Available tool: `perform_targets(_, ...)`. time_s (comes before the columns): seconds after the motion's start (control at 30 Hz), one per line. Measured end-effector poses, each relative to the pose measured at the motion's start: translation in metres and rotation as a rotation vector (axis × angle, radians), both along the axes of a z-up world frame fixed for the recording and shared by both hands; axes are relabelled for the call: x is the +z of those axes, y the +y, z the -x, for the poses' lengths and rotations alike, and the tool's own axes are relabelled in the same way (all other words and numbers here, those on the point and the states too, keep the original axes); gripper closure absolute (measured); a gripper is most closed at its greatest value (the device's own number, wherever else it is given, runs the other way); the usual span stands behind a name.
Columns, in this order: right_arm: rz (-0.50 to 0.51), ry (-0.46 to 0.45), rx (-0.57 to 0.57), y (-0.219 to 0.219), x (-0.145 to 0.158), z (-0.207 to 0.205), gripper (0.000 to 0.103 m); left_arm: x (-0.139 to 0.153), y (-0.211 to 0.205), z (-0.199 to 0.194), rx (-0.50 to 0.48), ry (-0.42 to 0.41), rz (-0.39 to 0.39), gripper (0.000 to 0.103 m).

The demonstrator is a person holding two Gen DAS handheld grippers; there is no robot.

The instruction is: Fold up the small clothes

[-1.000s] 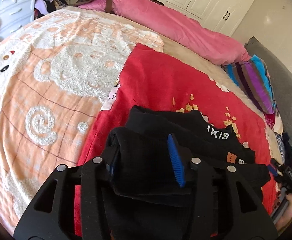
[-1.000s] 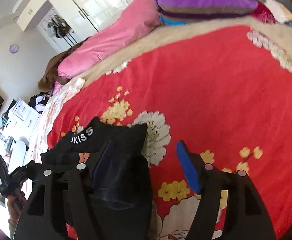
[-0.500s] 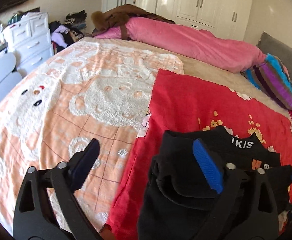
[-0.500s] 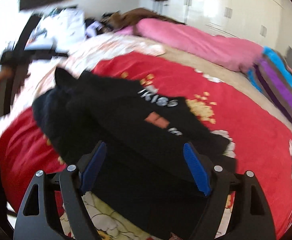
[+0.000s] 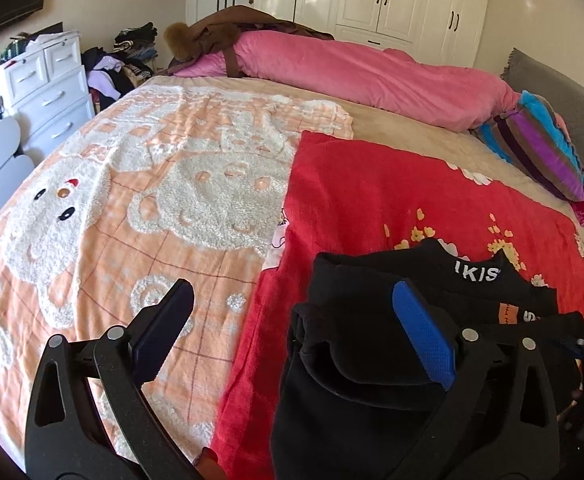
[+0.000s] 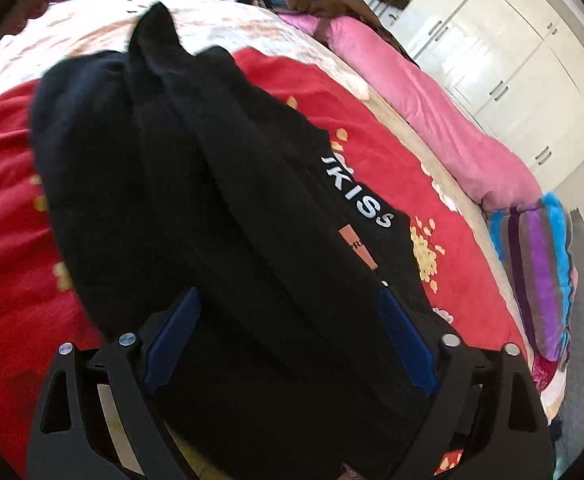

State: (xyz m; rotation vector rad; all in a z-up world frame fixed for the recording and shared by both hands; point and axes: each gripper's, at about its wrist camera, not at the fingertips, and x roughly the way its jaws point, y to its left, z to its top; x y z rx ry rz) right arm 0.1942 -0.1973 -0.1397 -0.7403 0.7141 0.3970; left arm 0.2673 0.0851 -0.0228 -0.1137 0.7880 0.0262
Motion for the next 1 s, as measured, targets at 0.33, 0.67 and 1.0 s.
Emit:
perform_targets(0.33, -0.284, 0.133, -0.152, -0.026, 0.054, -0.075, 0.08, -0.005, 0.007, -0.004, 0.008, 0.015, 0.042, 0.01)
perform_targets(0.67, -0.377, 0.125, -0.367, -0.055, 0.065, -0.147, 0.051, -0.016, 0.005, -0.007, -0.003, 0.041, 0.046, 0.01)
perform_targets(1.0, -0.544, 0.068, -0.448, -0.111, 0.081, -0.058, 0.028, -0.008, -0.002, -0.005, -0.021, 0.021, 0.035, 0.01)
